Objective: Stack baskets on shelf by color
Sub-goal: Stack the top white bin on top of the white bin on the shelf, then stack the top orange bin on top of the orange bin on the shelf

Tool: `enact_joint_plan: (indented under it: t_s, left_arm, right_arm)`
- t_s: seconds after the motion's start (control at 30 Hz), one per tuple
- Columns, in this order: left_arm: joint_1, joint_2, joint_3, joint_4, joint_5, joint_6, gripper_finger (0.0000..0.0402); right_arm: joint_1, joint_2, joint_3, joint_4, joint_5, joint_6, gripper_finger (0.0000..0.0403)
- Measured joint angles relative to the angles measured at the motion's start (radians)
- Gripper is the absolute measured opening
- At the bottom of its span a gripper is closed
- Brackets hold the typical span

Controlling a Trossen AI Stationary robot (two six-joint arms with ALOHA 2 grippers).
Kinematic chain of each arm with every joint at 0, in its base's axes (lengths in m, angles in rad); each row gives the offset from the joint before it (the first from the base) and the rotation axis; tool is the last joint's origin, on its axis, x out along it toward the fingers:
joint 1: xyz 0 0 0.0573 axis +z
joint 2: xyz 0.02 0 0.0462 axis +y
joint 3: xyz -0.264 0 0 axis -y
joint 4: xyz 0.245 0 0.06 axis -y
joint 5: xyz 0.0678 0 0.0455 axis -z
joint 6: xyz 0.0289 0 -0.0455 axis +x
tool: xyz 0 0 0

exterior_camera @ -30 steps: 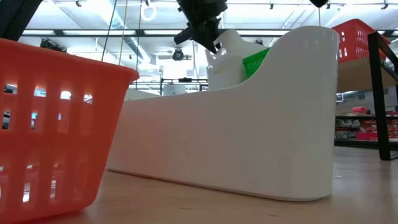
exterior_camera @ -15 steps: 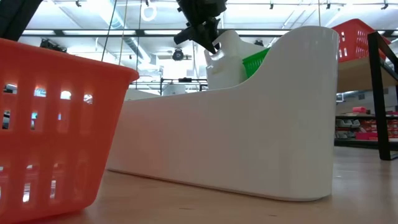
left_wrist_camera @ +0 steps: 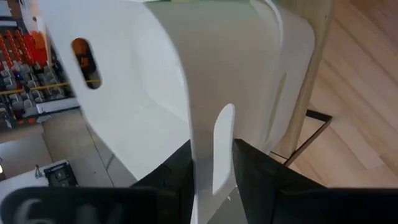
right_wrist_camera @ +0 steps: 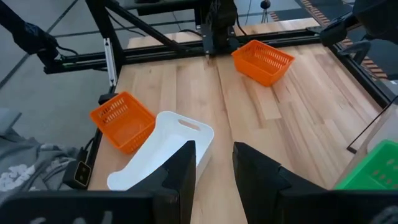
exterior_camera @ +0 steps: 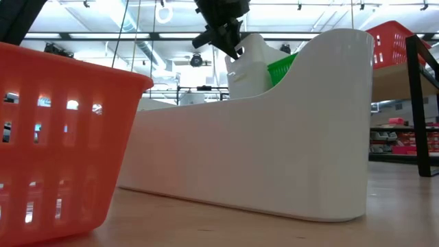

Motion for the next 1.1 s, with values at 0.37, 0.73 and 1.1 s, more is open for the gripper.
enact_joint_plan:
  t_s: [0.37, 0.73, 1.1]
  left_arm:
    - [0.000, -0.001, 0.000, 0.052, -0.026, 0.014, 0.0178]
    - [0.000, -0.003, 0.000, 0.070, -0.134, 0.045, 0.0173]
    - [0.009, -0.005, 0.054, 0.060, -0.121, -0.041, 0.0135]
  right_arm:
    - [0.000, 0.003, -0.003, 0.001, 0.000, -0.008, 0.0112]
    - [0.000, 0.003, -0.051, 0.000, 0.039, -0.003, 0.0112]
    - [0.003, 0.004, -0.129, 0.032, 0.071, 0.059, 0.0111]
